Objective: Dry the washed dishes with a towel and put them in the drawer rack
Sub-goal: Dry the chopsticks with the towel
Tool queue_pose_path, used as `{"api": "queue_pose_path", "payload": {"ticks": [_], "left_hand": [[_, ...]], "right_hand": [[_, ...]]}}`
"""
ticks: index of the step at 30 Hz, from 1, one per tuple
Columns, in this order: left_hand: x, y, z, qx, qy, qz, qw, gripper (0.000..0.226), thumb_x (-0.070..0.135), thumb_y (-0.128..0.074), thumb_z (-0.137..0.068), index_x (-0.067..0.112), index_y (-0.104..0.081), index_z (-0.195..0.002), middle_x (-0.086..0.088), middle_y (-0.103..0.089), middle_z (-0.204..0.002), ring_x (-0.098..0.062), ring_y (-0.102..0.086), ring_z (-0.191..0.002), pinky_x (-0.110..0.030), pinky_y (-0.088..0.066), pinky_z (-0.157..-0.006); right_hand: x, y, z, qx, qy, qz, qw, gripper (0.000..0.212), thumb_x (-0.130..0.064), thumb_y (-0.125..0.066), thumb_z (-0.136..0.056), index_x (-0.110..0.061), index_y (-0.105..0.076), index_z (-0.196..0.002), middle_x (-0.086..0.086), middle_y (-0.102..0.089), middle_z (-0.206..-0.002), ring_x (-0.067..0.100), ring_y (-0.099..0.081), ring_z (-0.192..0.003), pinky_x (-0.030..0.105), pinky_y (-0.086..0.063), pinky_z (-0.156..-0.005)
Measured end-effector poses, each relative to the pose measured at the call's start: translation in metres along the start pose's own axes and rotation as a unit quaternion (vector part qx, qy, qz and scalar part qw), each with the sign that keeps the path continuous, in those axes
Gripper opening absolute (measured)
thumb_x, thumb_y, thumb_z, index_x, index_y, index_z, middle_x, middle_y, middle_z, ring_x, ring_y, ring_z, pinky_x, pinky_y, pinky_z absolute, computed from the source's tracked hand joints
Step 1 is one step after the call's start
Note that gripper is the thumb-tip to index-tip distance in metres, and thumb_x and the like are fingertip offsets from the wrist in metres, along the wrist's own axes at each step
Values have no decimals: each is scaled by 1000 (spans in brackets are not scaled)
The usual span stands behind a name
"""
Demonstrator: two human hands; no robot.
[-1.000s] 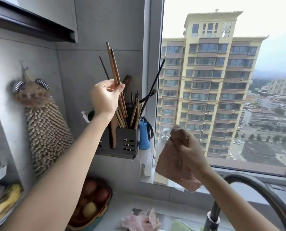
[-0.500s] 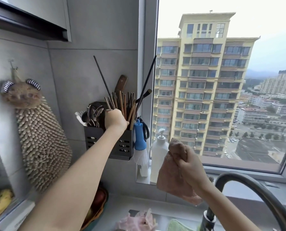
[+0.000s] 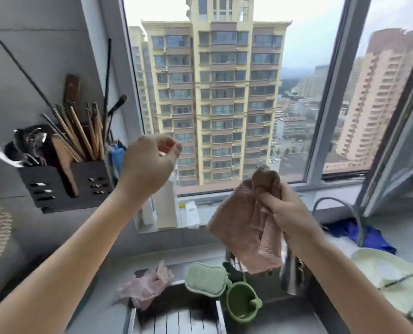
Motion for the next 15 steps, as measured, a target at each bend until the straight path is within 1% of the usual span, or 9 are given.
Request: {"api": "queue_pose_path", "payload": {"ticks": [1,3,5,6,8,10,11,13,15], "left_hand": [[16,-24,9,-35,-11,20,999,14,31,-60,-91,24,-67,-81,4,-69,-74,-21,-68,-74,-43,-56,-76],[48,-73,28,-95,-28,69,993,13,31,-59,-91,27,-68,-82,2,-71,-80,-21,-68,-77,-45,-56,-76],[81,-124,47,-147,-41,107,983,15,30,-57,-93,27,-69,-85,2,-71,-83,-21,-68,-77,-44,-56,-75],[98,-150,56,-172,-51,109,978,17,30,-55,-94,25,-70,-89,1,-71,-85,-22,-67,-76,-42,-56,-75],[129,-203,77,-221,-65,100,968,23,31,-51,-95,18,-70,-97,0,-71,-89,-22,-66,-81,-38,-54,-77],[156,-257,99,-261,-73,109,956,27,30,-50,-95,11,-70,-95,-5,-72,-90,-25,-65,-85,-40,-53,-79],[168,-285,112,-278,-71,110,952,29,30,-50,-95,9,-70,-93,-7,-72,-89,-27,-65,-86,-40,-53,-79],[184,-343,138,-309,-57,98,944,31,29,-50,-94,7,-70,-90,-9,-72,-90,-27,-65,-89,-36,-51,-78],[192,-406,167,-353,-44,66,932,30,27,-50,-92,4,-69,-89,-11,-71,-94,-28,-63,-92,-34,-49,-78]], "right_hand": [[2,24,14,22,-14,-4,1000,13,-11,-51,-97,-15,-59,-106,7,-64,-86,20,-63,-76,31,-57,-58],[9,75,43,70,-32,-3,997,11,-11,-51,-97,-11,-59,-104,9,-53,-71,19,-53,-60,29,-50,-50],[25,129,70,128,-54,0,990,15,-11,-52,-96,-5,-58,-109,5,-44,-59,14,-44,-49,27,-42,-47],[35,156,84,158,-70,4,985,17,-13,-52,-96,-6,-58,-110,1,-44,-55,11,-44,-46,27,-42,-46],[56,204,111,214,-108,-3,971,16,-16,-53,-96,-12,-59,-110,3,-55,-62,14,-51,-50,28,-45,-47],[77,247,136,262,-151,-34,953,11,-19,-51,-95,-18,-58,-104,11,-57,-70,22,-53,-50,28,-44,-45],[87,268,148,289,-172,-54,940,9,-20,-50,-94,-17,-57,-98,13,-53,-66,23,-49,-46,27,-42,-44],[101,308,171,342,-200,-80,914,14,-24,-48,-93,-11,-53,-93,13,-47,-56,22,-43,-41,27,-38,-46],[108,346,190,392,-213,-90,891,21,-29,-47,-93,-9,-52,-96,11,-48,-54,23,-44,-44,28,-38,-46]]}}
Point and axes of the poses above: each hand's wrist, its own z-axis away from the middle knuckle, its own y-axis out of the back of the hand, x = y × z, the point moved 9 cm from there along -z, towards the middle knuckle
